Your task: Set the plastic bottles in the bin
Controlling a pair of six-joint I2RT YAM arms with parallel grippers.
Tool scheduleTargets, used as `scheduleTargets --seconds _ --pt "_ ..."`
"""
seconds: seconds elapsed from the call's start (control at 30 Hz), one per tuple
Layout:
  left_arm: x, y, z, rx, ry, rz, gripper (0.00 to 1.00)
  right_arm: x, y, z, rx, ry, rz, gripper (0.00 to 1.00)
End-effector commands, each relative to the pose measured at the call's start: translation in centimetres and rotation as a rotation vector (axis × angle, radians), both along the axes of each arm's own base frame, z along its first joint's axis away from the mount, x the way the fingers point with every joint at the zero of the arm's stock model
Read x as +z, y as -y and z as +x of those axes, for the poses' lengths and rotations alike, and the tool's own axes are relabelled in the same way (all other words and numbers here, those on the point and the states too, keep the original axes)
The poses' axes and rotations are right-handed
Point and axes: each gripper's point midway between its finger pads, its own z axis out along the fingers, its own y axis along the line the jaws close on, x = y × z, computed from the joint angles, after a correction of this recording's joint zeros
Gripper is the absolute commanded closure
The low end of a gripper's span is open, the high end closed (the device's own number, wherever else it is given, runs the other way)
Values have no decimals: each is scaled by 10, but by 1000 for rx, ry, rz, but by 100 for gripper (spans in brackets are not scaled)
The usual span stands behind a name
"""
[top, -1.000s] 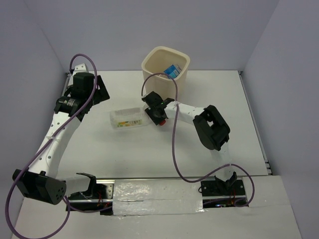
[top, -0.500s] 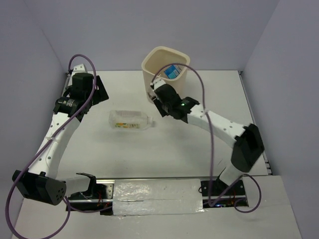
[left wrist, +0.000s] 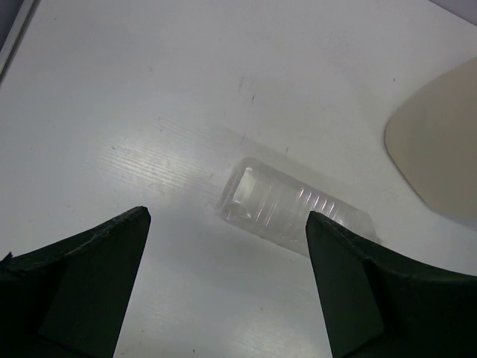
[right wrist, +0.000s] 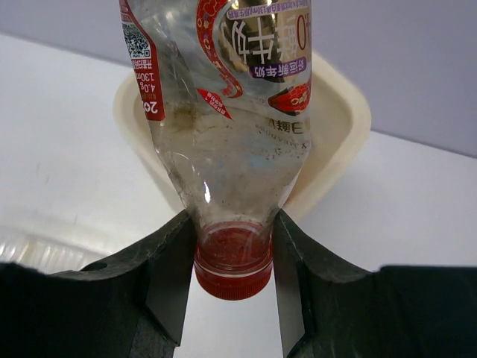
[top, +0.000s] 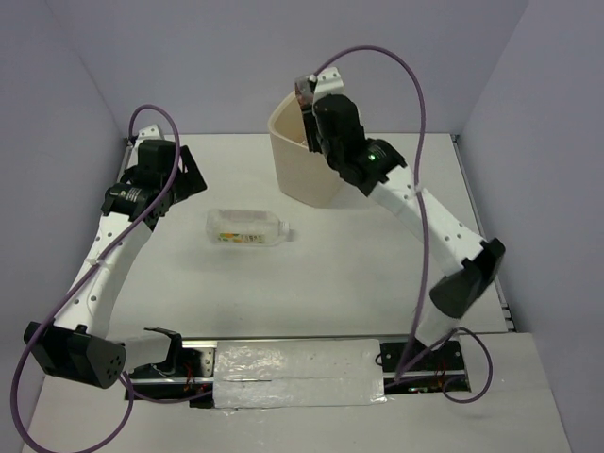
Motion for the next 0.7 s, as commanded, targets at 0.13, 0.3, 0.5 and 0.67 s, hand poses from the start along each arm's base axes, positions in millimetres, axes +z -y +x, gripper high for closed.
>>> scheduleTargets --seconds 0.13,0.3,0.5,0.67 --pt "-14 5 -18 26 -47 -88 1 -3 2 79 -86 -19 -7 52" --pt "-38 12 -23 20 -123 -113 1 -19 1 98 -93 -46 -20 16" --pt "-69 22 -19 5 -201 -148 1 26 10 66 -56 13 34 0" --pt "-79 24 -12 8 -224 -148 1 36 -26 11 138 13 31 0"
